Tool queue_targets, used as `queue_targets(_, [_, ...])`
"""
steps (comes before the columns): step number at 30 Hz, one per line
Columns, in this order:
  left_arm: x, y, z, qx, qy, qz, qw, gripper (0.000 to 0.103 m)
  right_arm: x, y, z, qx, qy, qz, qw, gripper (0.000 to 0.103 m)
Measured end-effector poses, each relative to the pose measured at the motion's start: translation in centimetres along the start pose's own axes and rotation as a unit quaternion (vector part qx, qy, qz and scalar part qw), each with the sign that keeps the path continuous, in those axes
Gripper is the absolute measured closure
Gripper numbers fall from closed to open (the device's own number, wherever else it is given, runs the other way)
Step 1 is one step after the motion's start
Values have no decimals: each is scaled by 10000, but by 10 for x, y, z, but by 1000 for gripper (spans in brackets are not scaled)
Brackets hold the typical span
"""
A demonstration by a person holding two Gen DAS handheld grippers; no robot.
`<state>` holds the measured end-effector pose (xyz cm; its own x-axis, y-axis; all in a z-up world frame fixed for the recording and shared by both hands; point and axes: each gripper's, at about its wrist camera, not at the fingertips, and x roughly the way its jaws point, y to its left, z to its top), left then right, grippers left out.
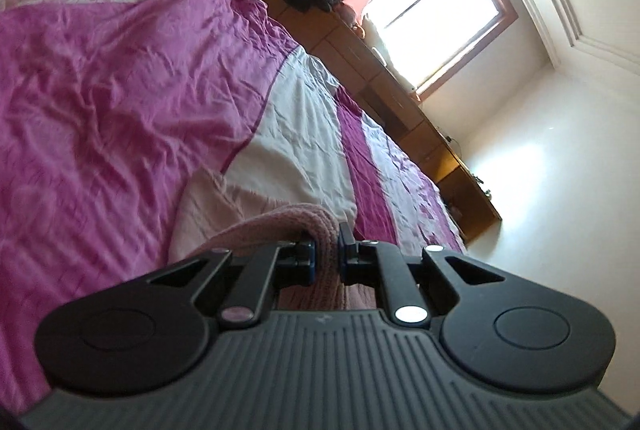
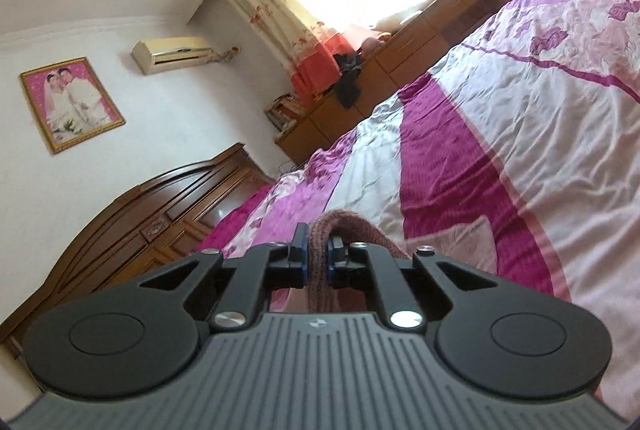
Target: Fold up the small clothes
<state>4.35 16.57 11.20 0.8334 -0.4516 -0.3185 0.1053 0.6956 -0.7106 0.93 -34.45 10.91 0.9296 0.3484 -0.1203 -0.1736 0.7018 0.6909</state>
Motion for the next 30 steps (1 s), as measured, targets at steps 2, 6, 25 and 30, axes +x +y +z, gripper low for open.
queue_targets(2, [14,-1,6,60,-35,79,9999,91,13,-4,6,24,-38,-78,10000,94])
queue_targets(6, [50,5,14,165,-24,328,9993,91,43,-19,11,94,-5,-362,9993,94])
queue_targets(25, [152,76,-13,578,803,1797,9787,88,150,-117,-46,76,987,-2111,9724,92])
queue_targets(30, [139,66,-8,660,799,1817,9779,84,142,-103,-40,2,1050,-2085,9724,78])
